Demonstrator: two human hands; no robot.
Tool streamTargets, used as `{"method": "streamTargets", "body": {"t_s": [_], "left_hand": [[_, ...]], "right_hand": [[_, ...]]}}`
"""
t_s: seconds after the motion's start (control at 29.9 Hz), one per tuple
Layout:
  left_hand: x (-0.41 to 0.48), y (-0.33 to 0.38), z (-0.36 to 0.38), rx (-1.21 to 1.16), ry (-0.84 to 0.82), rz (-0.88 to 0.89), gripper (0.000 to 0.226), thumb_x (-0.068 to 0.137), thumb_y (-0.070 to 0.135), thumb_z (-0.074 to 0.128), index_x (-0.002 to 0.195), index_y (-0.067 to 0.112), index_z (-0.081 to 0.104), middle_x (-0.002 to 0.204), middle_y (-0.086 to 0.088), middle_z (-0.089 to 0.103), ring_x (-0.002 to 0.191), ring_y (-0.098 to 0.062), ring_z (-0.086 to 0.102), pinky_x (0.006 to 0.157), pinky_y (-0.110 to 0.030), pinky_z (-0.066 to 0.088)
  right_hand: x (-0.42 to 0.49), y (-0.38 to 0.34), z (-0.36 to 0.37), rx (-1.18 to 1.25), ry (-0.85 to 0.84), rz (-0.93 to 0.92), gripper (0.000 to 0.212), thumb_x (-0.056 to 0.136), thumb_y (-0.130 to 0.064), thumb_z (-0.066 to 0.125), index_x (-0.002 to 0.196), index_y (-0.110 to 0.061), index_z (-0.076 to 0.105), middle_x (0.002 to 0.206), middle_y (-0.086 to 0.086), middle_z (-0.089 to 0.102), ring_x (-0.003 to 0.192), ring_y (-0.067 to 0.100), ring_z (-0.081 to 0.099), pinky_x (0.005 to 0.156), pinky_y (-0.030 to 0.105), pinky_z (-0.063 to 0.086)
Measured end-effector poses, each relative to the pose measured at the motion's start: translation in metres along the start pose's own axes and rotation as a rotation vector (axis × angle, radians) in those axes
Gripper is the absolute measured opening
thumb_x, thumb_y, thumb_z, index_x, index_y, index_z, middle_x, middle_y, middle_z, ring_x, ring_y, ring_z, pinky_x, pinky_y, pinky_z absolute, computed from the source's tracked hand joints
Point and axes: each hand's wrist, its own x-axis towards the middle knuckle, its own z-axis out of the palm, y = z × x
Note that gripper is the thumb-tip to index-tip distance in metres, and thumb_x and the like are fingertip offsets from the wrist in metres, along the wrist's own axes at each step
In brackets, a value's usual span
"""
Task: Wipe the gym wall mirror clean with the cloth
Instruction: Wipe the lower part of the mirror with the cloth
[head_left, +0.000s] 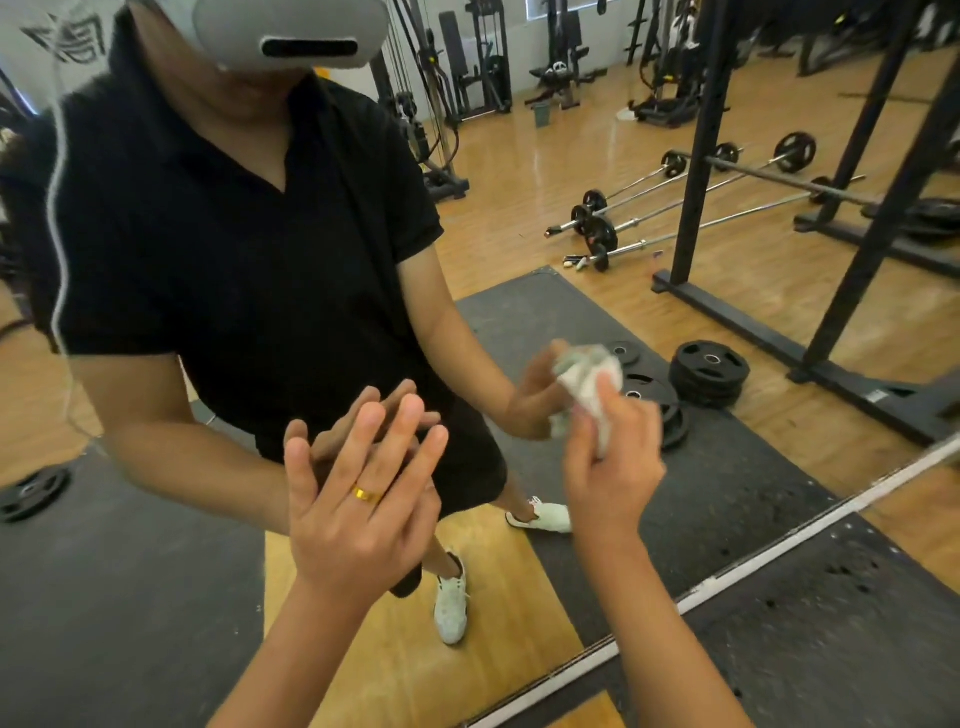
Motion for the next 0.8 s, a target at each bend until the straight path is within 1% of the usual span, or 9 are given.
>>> {"method": "streamTargets", "body": {"t_s": [0.07, 0.13, 0.23, 0.33, 0.47, 0.6, 0.7, 0.74, 0.8], "left_hand": [[0.000, 0.000, -0.002, 0.012, -0.050, -0.021, 0.037, 0.101, 0.021, 0.054, 0.137, 0.016, 0.059, 0.148, -0.010, 0.052, 0.155, -0.026, 0.026, 0.127, -0.051, 0.001], [0.001, 0.001, -0.001, 0.001, -0.044, -0.040, 0.035, 0.101, 0.019, 0.054, 0.135, 0.014, 0.060, 0.143, -0.014, 0.057, 0.154, -0.026, 0.030, 0.128, -0.050, 0.001], [0.002, 0.003, 0.002, -0.010, 0.031, -0.051, 0.037, 0.094, 0.009, 0.060, 0.130, 0.011, 0.065, 0.132, -0.018, 0.064, 0.149, -0.026, 0.039, 0.128, -0.049, 0.004], [0.001, 0.003, 0.004, -0.006, 0.040, -0.060, 0.033, 0.095, 0.009, 0.060, 0.127, 0.009, 0.067, 0.130, -0.018, 0.065, 0.149, -0.027, 0.040, 0.128, -0.048, 0.004], [0.002, 0.002, 0.001, 0.011, 0.024, -0.038, 0.035, 0.094, 0.008, 0.060, 0.129, 0.010, 0.066, 0.133, -0.014, 0.064, 0.148, -0.028, 0.041, 0.126, -0.049, 0.007], [0.003, 0.004, 0.003, 0.014, 0.040, -0.045, 0.039, 0.093, 0.007, 0.061, 0.131, 0.011, 0.063, 0.132, -0.014, 0.065, 0.148, -0.027, 0.042, 0.124, -0.051, 0.012], [0.003, 0.003, 0.003, 0.047, 0.030, -0.021, 0.046, 0.095, 0.008, 0.059, 0.141, 0.012, 0.057, 0.150, -0.008, 0.052, 0.150, -0.027, 0.039, 0.126, -0.050, 0.008], [0.003, 0.004, 0.003, 0.060, 0.020, -0.029, 0.050, 0.097, 0.009, 0.057, 0.146, 0.013, 0.054, 0.154, -0.008, 0.049, 0.151, -0.025, 0.036, 0.126, -0.049, 0.006], [0.005, 0.007, 0.001, 0.060, -0.039, -0.080, 0.048, 0.105, 0.017, 0.048, 0.153, 0.015, 0.046, 0.160, -0.007, 0.042, 0.156, -0.019, 0.024, 0.127, -0.046, 0.001]], "right_hand": [[0.025, 0.013, -0.006, 0.066, 0.081, 0.211, 0.029, 0.100, -0.005, 0.062, 0.128, 0.000, 0.062, 0.098, 0.020, 0.061, 0.087, 0.002, 0.054, 0.079, 0.007, 0.041], [0.033, 0.015, -0.006, 0.110, 0.127, 0.336, 0.029, 0.100, -0.004, 0.062, 0.128, 0.006, 0.063, 0.102, 0.015, 0.061, 0.093, -0.006, 0.054, 0.083, 0.008, 0.041], [0.019, 0.004, 0.000, 0.145, 0.110, 0.339, 0.031, 0.101, -0.009, 0.062, 0.129, 0.005, 0.063, 0.102, 0.008, 0.058, 0.091, -0.002, 0.054, 0.079, 0.012, 0.044], [0.007, 0.008, -0.006, 0.131, -0.033, 0.104, 0.029, 0.104, -0.019, 0.055, 0.129, -0.004, 0.058, 0.099, 0.012, 0.058, 0.086, -0.004, 0.049, 0.071, 0.008, 0.044], [0.041, 0.064, -0.024, -0.001, -0.183, -0.263, 0.026, 0.109, -0.028, 0.048, 0.129, -0.012, 0.052, 0.103, 0.005, 0.050, 0.075, 0.014, 0.050, 0.049, 0.026, 0.044], [0.066, 0.093, -0.029, 0.032, 0.007, 0.066, 0.027, 0.106, -0.014, 0.055, 0.129, 0.001, 0.058, 0.096, 0.023, 0.061, 0.085, 0.020, 0.056, 0.069, 0.022, 0.046], [0.056, 0.060, -0.019, 0.151, 0.127, 0.412, 0.028, 0.102, -0.008, 0.060, 0.127, 0.004, 0.062, 0.103, 0.008, 0.061, 0.090, 0.003, 0.057, 0.080, 0.012, 0.044], [0.048, 0.047, -0.015, 0.191, 0.128, 0.441, 0.027, 0.102, -0.010, 0.061, 0.126, 0.003, 0.063, 0.103, 0.006, 0.061, 0.090, 0.002, 0.058, 0.079, 0.014, 0.046], [0.030, 0.028, -0.011, 0.209, 0.041, 0.320, 0.028, 0.102, -0.015, 0.059, 0.122, 0.003, 0.064, 0.098, 0.009, 0.059, 0.085, 0.004, 0.055, 0.071, 0.013, 0.046]]}}
